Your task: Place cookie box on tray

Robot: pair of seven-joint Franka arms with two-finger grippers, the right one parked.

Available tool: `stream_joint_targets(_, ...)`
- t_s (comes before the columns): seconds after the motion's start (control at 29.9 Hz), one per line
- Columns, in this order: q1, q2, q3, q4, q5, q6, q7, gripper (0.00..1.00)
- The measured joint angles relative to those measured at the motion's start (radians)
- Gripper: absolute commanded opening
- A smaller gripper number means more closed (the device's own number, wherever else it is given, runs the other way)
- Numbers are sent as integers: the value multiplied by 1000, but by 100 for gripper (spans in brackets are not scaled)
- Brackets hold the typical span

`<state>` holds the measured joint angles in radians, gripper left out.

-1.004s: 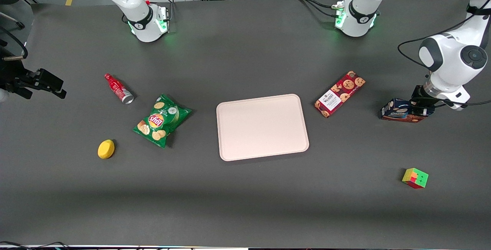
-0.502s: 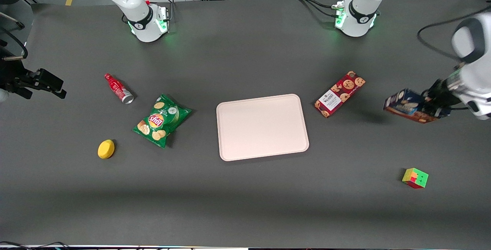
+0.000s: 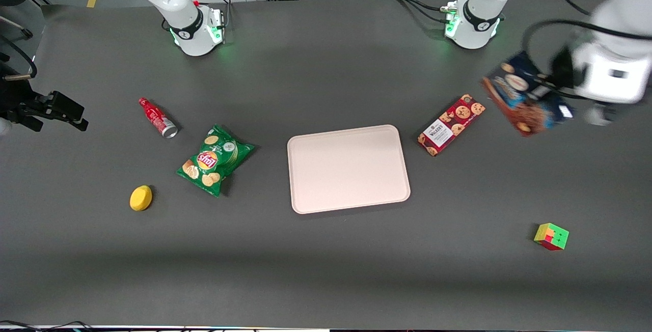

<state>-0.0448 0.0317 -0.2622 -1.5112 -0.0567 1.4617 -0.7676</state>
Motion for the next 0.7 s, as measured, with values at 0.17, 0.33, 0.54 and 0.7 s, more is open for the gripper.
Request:
stream_joint_targets(0.17, -27, 68, -72, 2, -52, 43, 10, 0)
stream_joint_targets(0.33, -64, 191, -120, 1, -52, 149, 14, 0)
stream_joint_targets(0.54, -104, 345, -127, -1, -23, 260, 22, 0)
stream_joint_targets(0.7, -112, 432, -127, -33, 8, 379, 30, 0)
